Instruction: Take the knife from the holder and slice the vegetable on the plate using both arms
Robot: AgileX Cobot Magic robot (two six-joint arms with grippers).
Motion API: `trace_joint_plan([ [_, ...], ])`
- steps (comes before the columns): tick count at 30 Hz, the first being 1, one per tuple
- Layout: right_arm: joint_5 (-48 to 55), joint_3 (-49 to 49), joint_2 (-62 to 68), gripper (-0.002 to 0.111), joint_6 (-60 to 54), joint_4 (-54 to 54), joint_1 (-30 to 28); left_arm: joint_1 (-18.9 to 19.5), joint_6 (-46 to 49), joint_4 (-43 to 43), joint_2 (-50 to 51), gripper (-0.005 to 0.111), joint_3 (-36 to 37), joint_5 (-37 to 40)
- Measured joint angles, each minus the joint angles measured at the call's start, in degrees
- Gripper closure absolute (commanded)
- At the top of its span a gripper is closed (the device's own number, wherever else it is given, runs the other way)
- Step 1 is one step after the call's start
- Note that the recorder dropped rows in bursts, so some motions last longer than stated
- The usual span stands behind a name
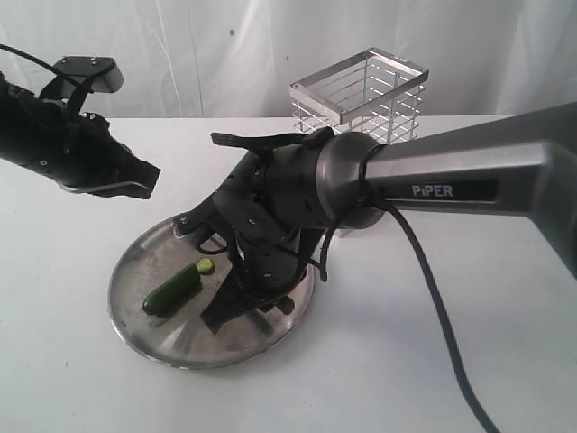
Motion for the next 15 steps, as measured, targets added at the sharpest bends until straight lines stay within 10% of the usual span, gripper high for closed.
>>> trace_joint_plan([
  [15,-6.29,0.0,2.67,0.072,0.01,4.79,-1.35,0.0,-1.79,-2.01,-14.16,0.088,9.15,-1.81],
])
